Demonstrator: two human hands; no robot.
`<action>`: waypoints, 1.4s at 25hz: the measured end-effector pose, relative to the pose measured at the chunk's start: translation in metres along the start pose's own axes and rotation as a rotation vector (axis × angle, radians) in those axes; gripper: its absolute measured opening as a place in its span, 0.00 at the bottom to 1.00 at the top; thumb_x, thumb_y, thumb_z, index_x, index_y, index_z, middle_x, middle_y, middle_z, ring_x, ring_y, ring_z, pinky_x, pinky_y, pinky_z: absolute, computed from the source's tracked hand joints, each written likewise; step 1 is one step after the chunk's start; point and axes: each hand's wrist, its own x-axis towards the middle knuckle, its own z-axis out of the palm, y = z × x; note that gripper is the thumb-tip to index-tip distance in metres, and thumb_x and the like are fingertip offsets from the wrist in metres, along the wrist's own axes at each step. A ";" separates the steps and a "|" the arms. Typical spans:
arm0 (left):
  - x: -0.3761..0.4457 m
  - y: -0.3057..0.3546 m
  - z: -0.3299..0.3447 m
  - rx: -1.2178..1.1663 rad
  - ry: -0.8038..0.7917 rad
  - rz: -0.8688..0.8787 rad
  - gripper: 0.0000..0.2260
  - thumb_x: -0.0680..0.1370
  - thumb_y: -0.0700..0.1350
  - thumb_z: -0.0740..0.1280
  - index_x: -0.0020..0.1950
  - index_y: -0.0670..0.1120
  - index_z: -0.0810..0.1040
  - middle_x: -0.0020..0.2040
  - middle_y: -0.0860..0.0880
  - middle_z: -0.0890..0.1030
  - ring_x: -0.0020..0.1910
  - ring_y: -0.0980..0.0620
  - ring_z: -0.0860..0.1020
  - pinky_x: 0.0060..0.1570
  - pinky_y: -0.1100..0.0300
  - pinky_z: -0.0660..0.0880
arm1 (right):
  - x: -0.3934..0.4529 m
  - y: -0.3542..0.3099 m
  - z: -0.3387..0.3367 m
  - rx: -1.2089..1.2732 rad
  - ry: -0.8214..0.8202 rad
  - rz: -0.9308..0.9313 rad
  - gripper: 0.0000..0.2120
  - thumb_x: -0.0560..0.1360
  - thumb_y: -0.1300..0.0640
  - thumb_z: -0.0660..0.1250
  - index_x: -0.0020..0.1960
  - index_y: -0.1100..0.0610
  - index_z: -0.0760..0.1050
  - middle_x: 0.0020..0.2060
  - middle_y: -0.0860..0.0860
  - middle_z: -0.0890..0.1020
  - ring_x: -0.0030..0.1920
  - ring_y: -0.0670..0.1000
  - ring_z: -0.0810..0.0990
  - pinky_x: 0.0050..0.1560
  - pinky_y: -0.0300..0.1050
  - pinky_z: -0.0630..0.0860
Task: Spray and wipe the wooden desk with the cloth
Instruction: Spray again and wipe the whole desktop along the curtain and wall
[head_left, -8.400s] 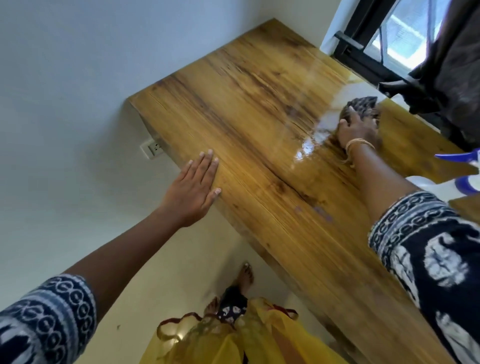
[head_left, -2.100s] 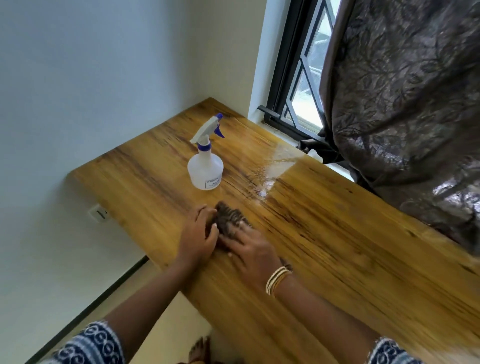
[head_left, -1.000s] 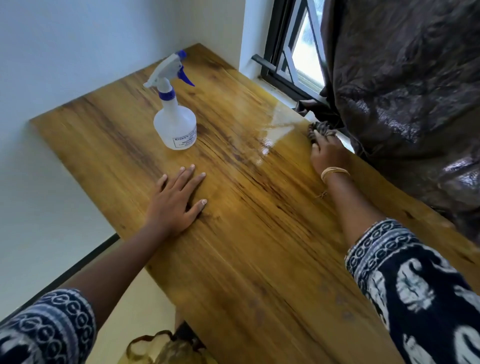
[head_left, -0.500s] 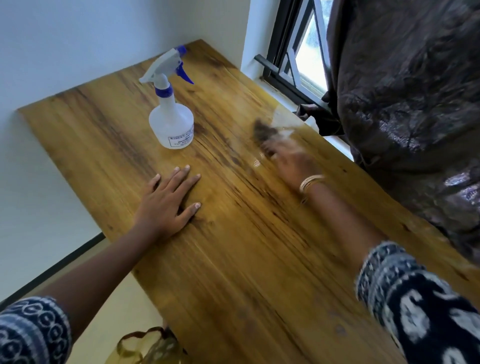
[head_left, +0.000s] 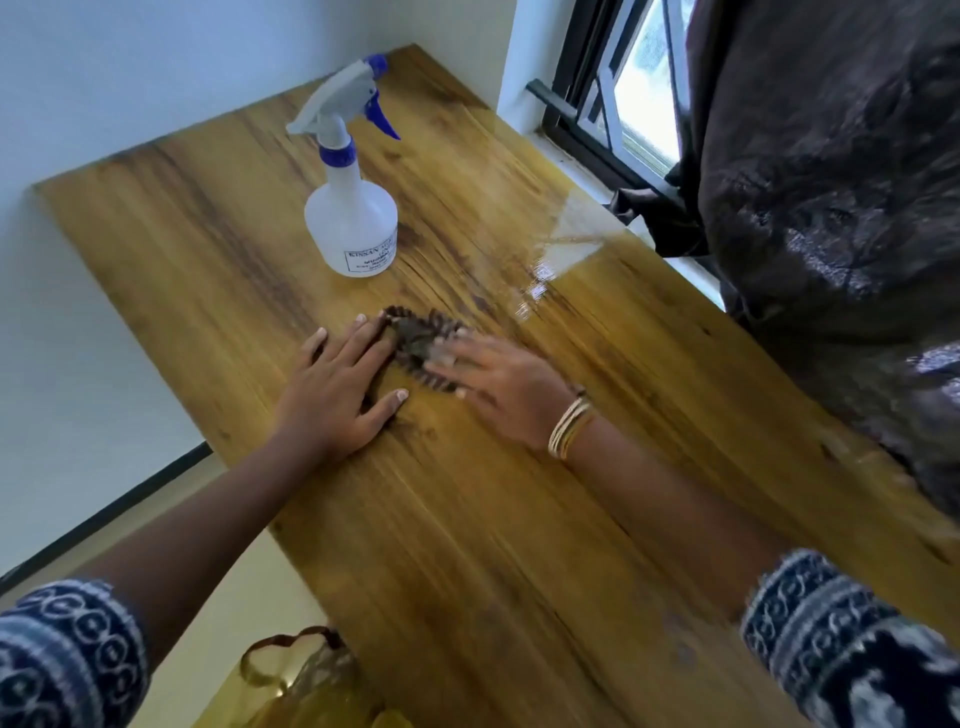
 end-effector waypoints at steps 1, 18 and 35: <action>0.001 0.000 0.000 -0.014 0.001 0.001 0.31 0.78 0.65 0.49 0.79 0.54 0.59 0.80 0.52 0.56 0.79 0.52 0.53 0.76 0.45 0.51 | 0.009 0.033 -0.008 -0.035 0.061 0.081 0.22 0.80 0.50 0.54 0.73 0.46 0.67 0.72 0.51 0.71 0.66 0.54 0.75 0.63 0.48 0.76; 0.004 -0.003 0.000 -0.050 0.032 0.014 0.29 0.78 0.64 0.51 0.78 0.58 0.57 0.80 0.52 0.57 0.79 0.52 0.54 0.76 0.46 0.51 | -0.088 0.065 -0.026 -0.111 0.244 0.500 0.22 0.77 0.53 0.61 0.71 0.44 0.71 0.68 0.50 0.75 0.64 0.55 0.74 0.63 0.55 0.74; -0.098 -0.095 -0.011 -0.248 0.217 -0.274 0.26 0.81 0.53 0.55 0.77 0.44 0.63 0.79 0.44 0.59 0.79 0.45 0.55 0.71 0.43 0.62 | -0.023 -0.059 0.007 -0.068 0.116 0.187 0.21 0.79 0.53 0.59 0.72 0.43 0.68 0.73 0.48 0.70 0.69 0.55 0.71 0.68 0.53 0.70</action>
